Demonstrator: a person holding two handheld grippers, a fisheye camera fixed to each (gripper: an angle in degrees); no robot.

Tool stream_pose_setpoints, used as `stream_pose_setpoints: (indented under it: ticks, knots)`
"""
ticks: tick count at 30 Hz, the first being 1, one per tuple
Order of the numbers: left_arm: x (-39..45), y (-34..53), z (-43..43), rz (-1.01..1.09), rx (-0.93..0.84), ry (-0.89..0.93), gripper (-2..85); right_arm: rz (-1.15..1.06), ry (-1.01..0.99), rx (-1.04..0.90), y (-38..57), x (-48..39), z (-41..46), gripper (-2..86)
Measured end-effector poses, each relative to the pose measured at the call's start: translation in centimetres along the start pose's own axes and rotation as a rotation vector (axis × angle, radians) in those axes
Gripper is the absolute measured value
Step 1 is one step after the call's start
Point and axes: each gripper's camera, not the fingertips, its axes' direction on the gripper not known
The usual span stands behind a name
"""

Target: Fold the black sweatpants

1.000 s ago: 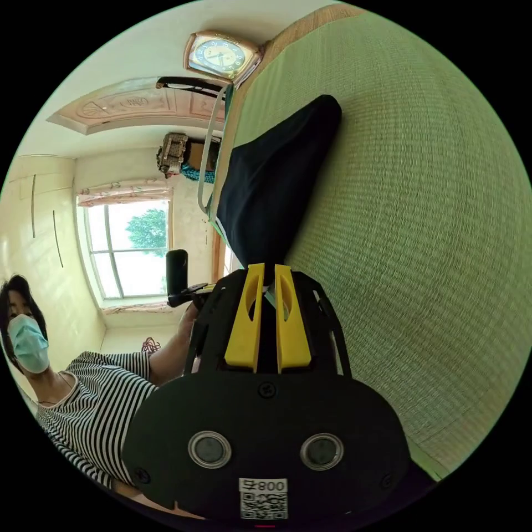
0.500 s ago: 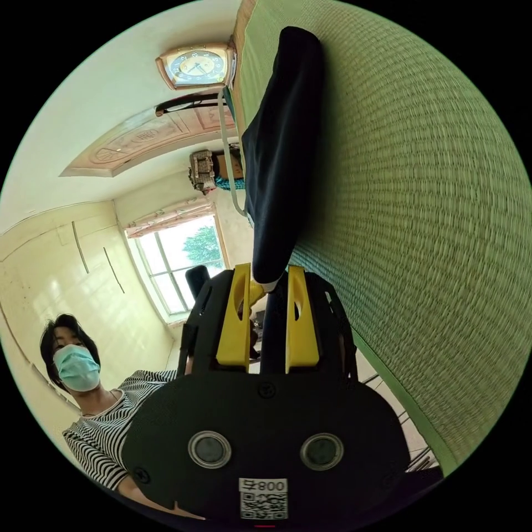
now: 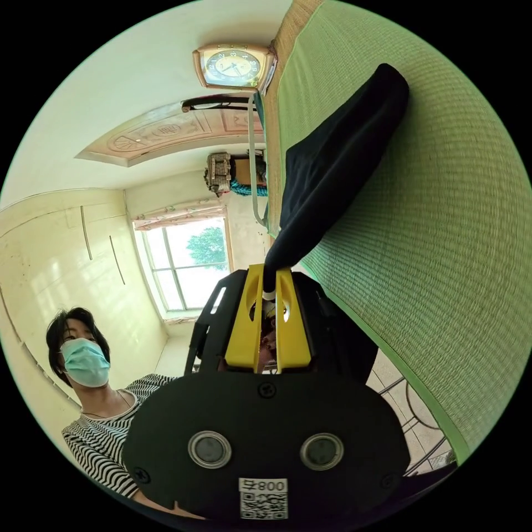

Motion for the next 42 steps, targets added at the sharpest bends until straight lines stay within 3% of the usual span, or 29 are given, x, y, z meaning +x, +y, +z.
stream_pose_setpoints:
  ticks: [5, 13, 27, 42]
  knots:
    - [-5.3, -0.8, -3.8, -0.177, 0.187, 0.205, 10.4, -0.057, 0.041, -0.034, -0.8, -2.3, 0.4, 1.8]
    - [-9.4, -2.7, -7.4, -0.319, 0.325, 0.261, 13.1, -0.064, 0.048, -0.026, -0.6, -2.9, 0.5, 1.3]
    - [-11.3, -5.6, -10.9, -0.388, 0.368, 0.222, 14.0, -0.049, 0.033, -0.015, 1.0, -1.9, 0.5, 1.3]
    - [-9.8, -7.9, -10.2, -0.318, 0.276, 0.108, 7.0, -0.053, 0.013, 0.002, 3.5, -0.9, -1.9, 1.1]
